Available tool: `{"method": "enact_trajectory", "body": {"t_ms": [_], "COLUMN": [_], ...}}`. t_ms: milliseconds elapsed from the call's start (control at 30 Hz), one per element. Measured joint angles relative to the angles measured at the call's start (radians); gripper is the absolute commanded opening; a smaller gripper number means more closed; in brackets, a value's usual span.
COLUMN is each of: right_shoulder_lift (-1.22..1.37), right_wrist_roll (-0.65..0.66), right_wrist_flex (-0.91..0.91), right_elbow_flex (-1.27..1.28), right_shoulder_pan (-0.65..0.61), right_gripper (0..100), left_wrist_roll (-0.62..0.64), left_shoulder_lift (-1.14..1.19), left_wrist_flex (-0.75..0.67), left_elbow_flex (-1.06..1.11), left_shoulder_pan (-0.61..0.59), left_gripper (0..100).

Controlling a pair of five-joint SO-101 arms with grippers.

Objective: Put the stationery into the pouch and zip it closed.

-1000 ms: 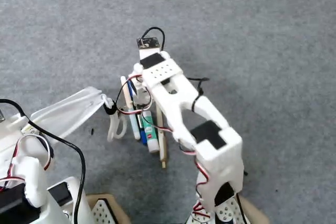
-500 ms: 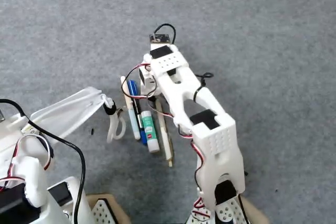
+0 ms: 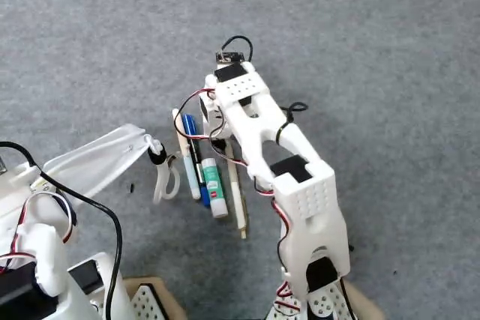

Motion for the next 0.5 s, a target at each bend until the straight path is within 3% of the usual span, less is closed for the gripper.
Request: {"method": "enact_trajectory", "body": {"t_ms": [267, 500], "right_shoulder_lift": [0.000, 0.000], "right_wrist_roll": [0.000, 0.000], "right_wrist_flex": [0.008, 0.015], "right_elbow_flex": [0.014, 0.015], "right_shoulder_pan": [0.012, 0.014], "right_gripper": [2.5, 1.2], "left_wrist_roll": [0.000, 0.000], "left_shoulder_lift": [0.000, 0.000], "left_wrist_flex": [0.000, 0.000], "left_elbow_flex": [0.000, 0.000], "left_shoulder_pan": [0.000, 0.000], "left_gripper": [3, 3]}}
